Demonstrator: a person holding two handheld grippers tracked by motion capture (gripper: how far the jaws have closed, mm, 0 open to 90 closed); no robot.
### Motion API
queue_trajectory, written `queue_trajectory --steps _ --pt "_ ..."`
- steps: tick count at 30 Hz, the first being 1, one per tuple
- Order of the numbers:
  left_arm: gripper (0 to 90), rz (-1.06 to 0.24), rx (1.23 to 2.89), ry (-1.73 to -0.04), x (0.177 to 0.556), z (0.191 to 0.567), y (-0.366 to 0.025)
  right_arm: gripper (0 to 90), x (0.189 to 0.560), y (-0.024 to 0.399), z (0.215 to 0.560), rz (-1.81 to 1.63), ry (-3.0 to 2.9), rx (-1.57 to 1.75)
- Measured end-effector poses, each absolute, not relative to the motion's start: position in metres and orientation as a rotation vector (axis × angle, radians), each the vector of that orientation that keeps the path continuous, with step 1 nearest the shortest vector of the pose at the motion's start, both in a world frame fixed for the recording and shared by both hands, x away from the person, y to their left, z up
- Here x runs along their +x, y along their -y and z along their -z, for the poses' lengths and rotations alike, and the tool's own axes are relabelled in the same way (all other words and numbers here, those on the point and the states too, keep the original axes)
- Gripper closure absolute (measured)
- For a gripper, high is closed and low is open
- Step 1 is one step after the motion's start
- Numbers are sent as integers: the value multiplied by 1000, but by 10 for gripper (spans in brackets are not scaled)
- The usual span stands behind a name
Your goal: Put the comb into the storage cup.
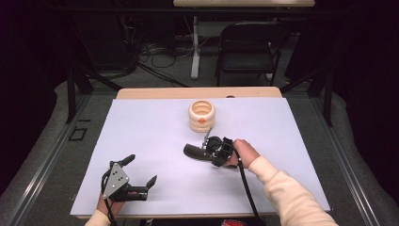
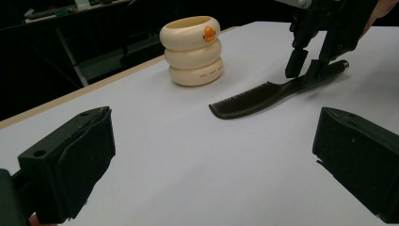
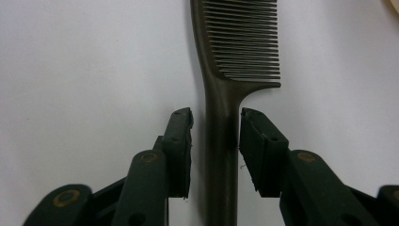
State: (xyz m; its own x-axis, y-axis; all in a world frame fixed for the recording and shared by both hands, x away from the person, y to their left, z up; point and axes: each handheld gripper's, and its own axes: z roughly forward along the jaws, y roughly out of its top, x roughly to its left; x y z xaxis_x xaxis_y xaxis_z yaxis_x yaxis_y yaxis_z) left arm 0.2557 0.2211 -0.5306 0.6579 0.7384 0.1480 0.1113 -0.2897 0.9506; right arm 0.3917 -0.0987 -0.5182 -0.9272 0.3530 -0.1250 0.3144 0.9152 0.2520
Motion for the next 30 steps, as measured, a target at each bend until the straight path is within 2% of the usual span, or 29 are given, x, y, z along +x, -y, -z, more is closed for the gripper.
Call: queue_trajectory --steps 15,30 --pt "0 -720 1785 -680 256 531 -221 705 399 91 528 -250 -2922 520" --pt "0 -719 1788 -679 256 530 -221 720 396 98 522 -335 -2906 549"
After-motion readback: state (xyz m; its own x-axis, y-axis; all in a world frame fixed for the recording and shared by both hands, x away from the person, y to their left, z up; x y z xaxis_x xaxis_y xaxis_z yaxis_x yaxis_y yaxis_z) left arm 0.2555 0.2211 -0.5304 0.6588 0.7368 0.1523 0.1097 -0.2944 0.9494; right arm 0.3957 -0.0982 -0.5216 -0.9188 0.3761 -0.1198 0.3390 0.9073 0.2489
